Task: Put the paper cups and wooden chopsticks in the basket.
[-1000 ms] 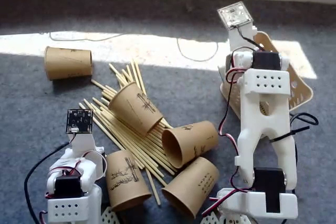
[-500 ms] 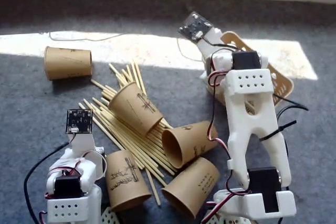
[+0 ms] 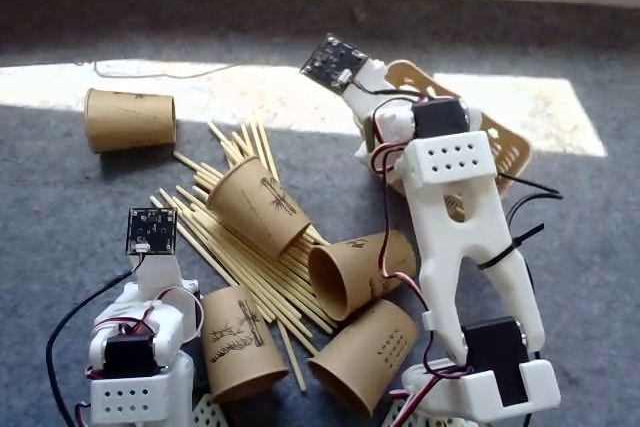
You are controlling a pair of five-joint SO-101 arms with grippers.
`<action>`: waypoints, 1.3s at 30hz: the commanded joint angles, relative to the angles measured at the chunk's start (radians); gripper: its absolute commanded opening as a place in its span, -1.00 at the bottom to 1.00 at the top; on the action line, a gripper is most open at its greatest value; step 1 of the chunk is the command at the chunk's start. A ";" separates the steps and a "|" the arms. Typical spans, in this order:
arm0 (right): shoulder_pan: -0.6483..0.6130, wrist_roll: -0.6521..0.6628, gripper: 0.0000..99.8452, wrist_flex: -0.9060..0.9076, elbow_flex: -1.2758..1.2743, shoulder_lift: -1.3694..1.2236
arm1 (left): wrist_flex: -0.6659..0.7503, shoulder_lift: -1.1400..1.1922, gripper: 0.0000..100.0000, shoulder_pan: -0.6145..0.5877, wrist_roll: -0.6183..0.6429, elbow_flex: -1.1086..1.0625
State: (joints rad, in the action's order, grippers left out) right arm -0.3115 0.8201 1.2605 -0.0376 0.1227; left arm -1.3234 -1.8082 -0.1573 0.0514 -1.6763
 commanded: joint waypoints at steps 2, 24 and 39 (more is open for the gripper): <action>-0.073 0.049 -0.99 0.048 0.048 0.054 | -0.003 -0.010 -0.99 -0.002 -0.008 -0.019; -0.183 0.135 -0.99 0.159 -0.031 0.252 | -0.003 -0.010 -0.99 -0.002 -0.008 -0.019; -0.127 0.126 -0.99 0.076 -0.077 0.248 | -0.003 -0.010 -0.99 -0.002 -0.008 -0.019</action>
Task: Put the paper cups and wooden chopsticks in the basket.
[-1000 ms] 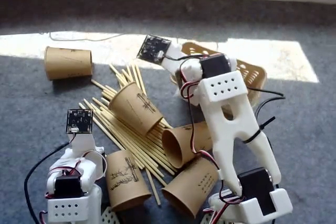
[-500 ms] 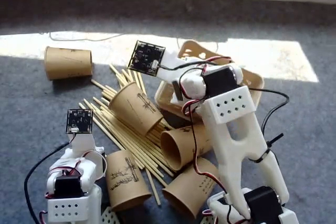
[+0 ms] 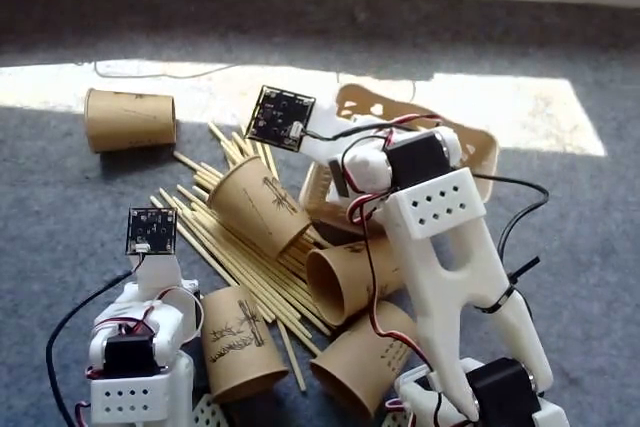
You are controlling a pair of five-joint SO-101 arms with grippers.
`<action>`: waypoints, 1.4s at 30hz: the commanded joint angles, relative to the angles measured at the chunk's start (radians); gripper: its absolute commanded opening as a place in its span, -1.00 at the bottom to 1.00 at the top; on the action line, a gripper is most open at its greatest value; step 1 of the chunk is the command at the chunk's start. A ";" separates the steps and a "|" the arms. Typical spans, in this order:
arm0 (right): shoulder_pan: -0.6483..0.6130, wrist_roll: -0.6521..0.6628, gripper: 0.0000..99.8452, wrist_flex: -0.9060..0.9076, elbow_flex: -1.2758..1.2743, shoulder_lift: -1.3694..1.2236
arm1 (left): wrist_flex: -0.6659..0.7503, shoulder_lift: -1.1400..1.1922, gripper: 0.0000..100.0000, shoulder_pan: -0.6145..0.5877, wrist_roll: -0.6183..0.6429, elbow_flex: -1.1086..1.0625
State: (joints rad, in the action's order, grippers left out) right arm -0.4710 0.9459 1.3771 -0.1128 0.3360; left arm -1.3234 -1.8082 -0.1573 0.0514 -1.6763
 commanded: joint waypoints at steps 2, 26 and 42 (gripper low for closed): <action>0.038 0.000 -0.99 -0.042 -0.010 0.027 | -0.003 -0.010 -0.99 -0.002 -0.008 -0.019; 0.035 -0.157 -0.55 -0.035 -0.030 0.070 | -0.003 -0.010 -0.99 -0.002 -0.008 -0.019; 0.035 -0.285 -0.55 -0.033 -0.035 0.326 | -0.003 -0.010 -0.99 -0.002 -0.008 -0.019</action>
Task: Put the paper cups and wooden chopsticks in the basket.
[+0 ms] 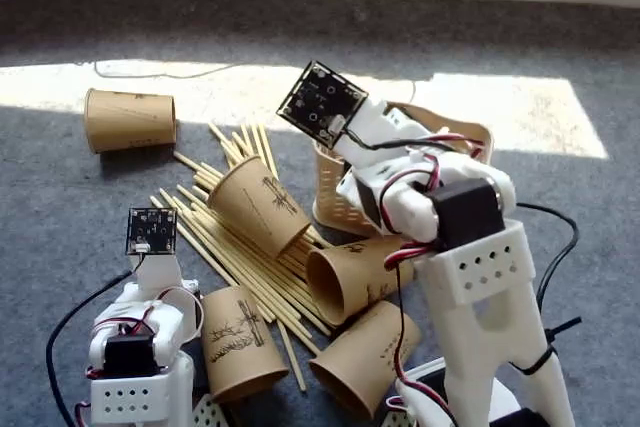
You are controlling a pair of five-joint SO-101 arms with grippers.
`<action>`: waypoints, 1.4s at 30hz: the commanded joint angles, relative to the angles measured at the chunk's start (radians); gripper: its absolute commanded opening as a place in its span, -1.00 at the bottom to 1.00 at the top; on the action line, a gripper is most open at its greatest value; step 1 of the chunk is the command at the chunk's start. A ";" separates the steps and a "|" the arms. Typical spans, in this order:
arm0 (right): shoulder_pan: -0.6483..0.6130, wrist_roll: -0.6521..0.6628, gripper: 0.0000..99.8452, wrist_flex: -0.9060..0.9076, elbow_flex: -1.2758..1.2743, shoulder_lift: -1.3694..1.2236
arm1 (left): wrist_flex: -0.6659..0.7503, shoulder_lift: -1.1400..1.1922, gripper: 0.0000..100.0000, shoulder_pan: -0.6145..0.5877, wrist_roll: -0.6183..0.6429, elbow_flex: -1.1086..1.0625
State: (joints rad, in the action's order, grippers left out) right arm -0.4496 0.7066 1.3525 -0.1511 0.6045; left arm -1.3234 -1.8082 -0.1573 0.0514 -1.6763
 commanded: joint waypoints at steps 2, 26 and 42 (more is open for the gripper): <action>0.013 -0.072 -0.55 -0.008 0.002 0.081 | -0.003 -0.010 -0.99 -0.002 -0.008 -0.019; -0.191 -0.502 -0.55 0.209 -0.159 0.183 | -0.003 -0.010 -0.99 -0.002 -0.008 -0.019; -0.348 -0.588 -0.55 0.096 -0.452 0.180 | -0.003 -0.010 -0.99 -0.002 -0.008 -0.019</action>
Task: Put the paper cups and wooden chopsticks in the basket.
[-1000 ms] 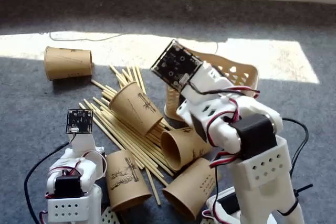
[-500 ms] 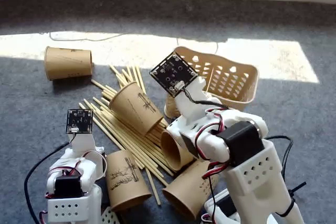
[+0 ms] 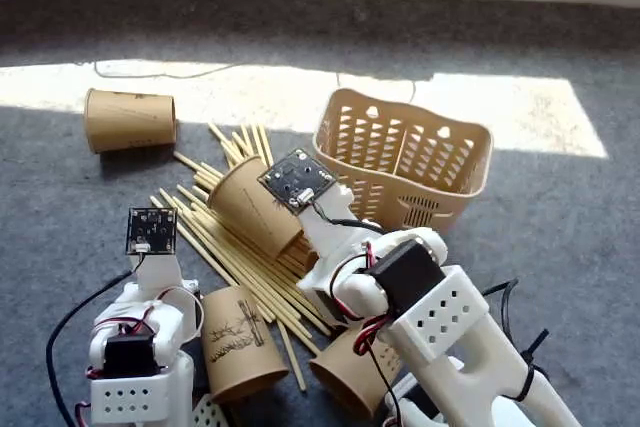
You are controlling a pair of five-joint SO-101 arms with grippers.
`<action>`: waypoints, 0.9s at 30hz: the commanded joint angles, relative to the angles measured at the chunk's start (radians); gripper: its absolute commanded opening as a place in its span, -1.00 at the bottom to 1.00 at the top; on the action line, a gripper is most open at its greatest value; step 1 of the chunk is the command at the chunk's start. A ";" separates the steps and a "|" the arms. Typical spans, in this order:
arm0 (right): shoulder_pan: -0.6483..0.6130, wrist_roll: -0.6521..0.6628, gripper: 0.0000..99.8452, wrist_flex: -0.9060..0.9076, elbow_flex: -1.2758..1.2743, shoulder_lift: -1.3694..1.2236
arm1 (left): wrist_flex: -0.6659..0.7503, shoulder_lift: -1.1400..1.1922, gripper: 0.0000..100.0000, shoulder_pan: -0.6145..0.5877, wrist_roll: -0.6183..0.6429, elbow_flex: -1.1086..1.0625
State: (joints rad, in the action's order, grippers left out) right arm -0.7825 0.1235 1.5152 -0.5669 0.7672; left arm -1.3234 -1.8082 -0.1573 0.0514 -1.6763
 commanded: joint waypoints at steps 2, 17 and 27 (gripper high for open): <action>-0.015 -0.005 -0.55 -0.105 -0.082 0.018 | -0.003 -0.010 -0.99 -0.002 -0.008 -0.019; 0.143 0.181 -0.55 -0.252 -0.289 0.018 | -0.003 -0.010 -0.99 -0.002 -0.008 -0.019; 0.143 0.219 -0.97 -0.245 -0.294 0.027 | -0.003 -0.010 -0.99 -0.002 -0.008 -0.019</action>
State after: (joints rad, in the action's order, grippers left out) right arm -0.6475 0.3322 1.2743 -0.8631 0.7825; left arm -1.3234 -1.8082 -0.1573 0.0514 -1.6763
